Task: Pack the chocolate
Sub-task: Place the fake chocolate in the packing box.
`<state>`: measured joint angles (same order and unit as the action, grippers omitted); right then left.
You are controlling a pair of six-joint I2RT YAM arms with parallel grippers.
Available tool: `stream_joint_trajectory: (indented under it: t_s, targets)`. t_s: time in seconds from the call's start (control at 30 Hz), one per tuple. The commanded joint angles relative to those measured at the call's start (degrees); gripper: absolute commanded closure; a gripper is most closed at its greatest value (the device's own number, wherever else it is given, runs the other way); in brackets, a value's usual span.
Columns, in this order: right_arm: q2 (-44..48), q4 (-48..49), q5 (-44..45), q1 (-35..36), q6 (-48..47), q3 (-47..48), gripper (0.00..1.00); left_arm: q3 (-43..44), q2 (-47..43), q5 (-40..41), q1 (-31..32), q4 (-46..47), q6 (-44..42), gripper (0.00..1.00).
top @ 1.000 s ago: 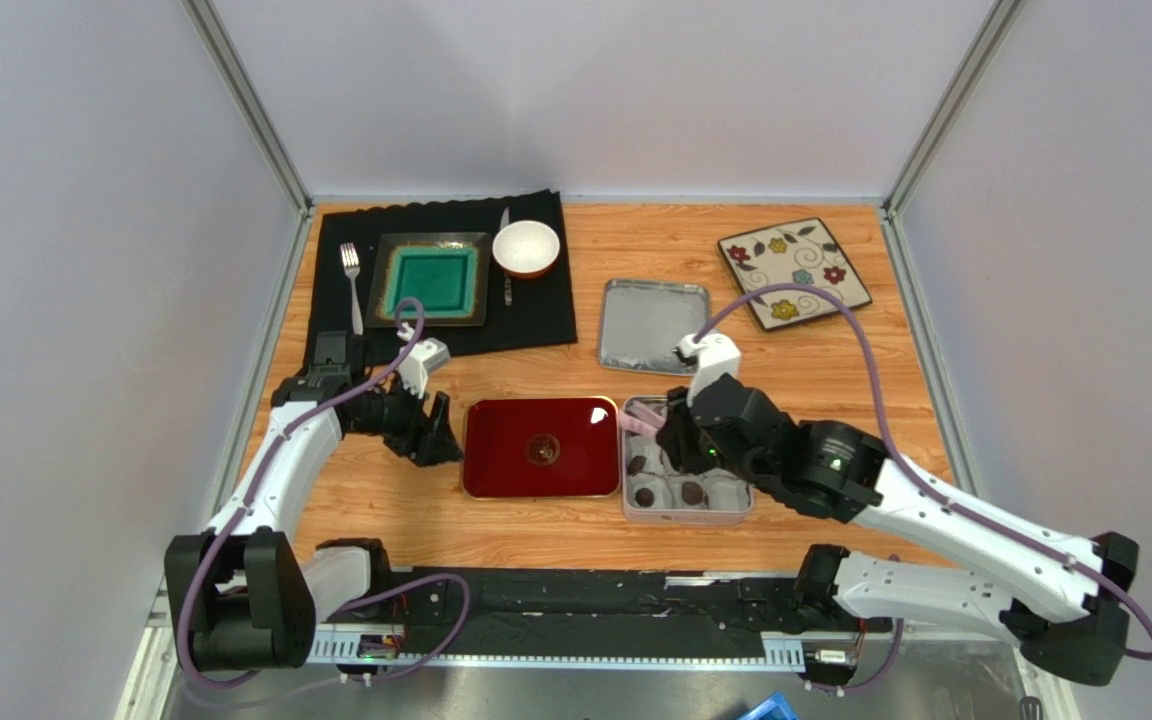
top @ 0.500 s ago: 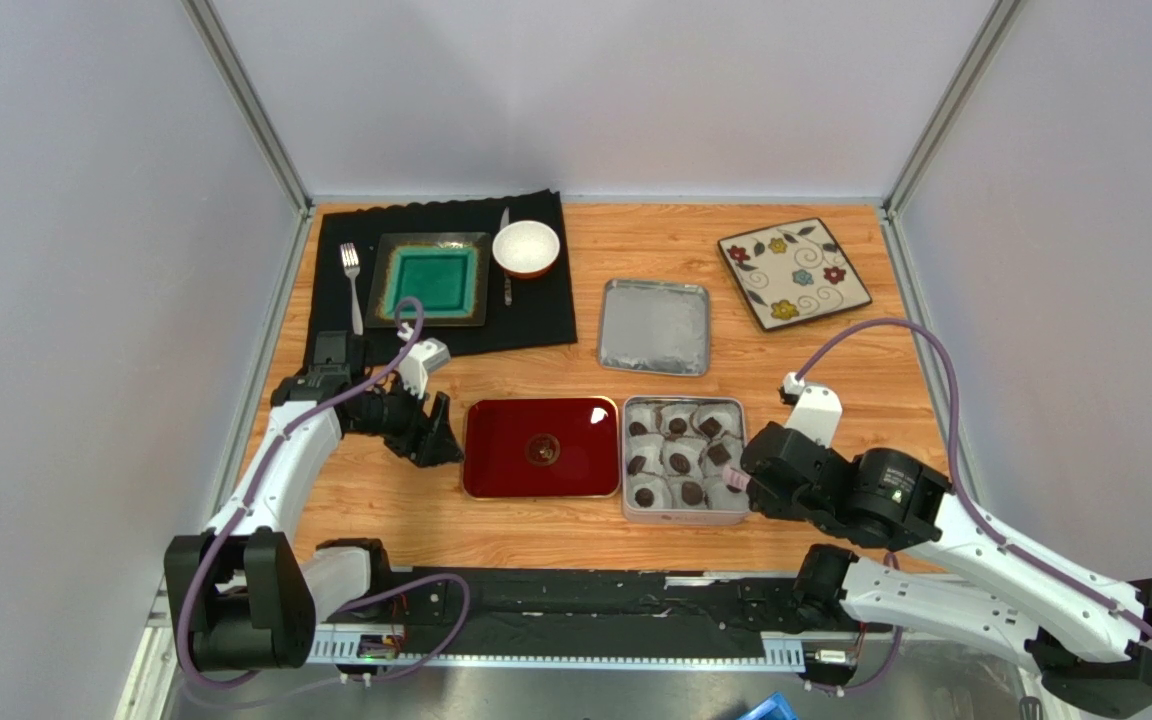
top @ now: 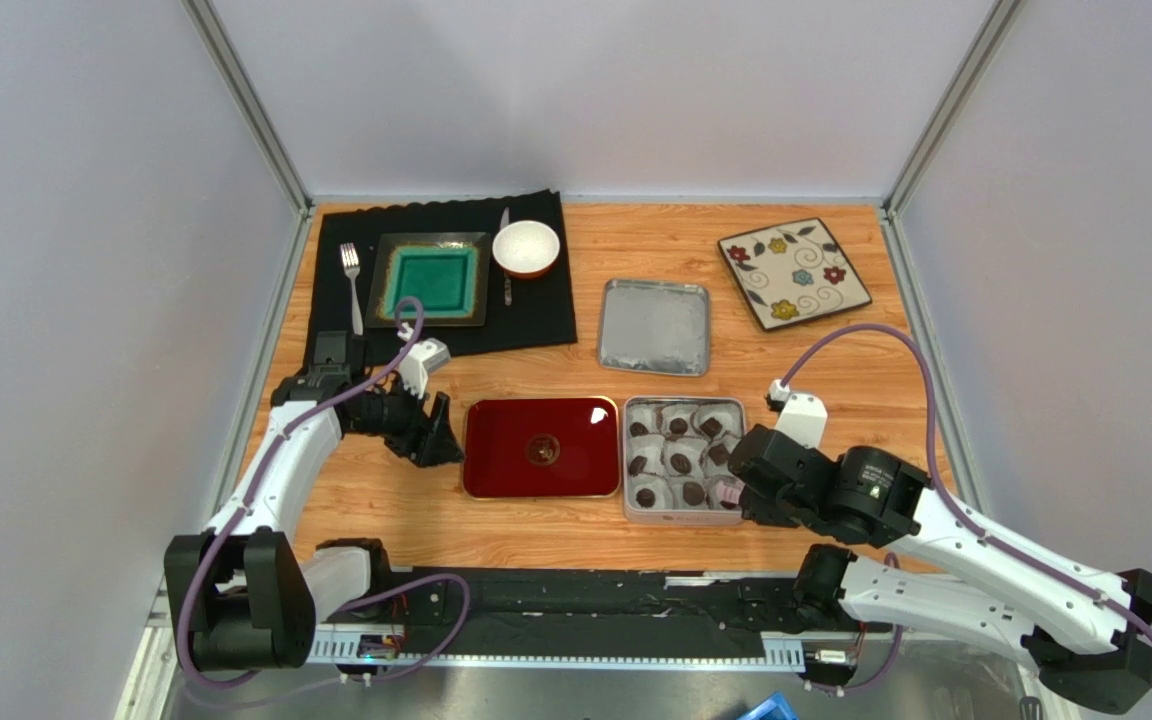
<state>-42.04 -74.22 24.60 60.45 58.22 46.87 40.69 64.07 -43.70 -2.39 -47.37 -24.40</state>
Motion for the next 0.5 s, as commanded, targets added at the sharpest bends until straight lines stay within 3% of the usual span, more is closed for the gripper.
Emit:
stream_joint_trajectory:
  t_s: [0.0, 0.23, 0.37, 0.47]
  targets:
    - [0.73, 1.97, 0.27, -0.06, -0.38, 1.37, 0.79, 1.5, 0.09, -1.65, -0.33, 0.0, -1.09, 0.27]
    - [2.75, 0.3, 2.38, -0.06, -0.29, 4.45, 0.78, 1.5, 0.0, -1.82, -0.33, -0.17, -1.09, 0.27]
    - [2.23, 0.39, 2.39, -0.06, -1.35, 4.98, 0.68, 1.68, -0.35, -1.82, -0.33, -0.44, -1.26, 0.27]
    - [1.53, 0.21, 2.12, -0.06, -1.53, 4.72, 0.67, 1.59, -0.62, -1.56, -0.33, -0.53, -1.35, 0.27]
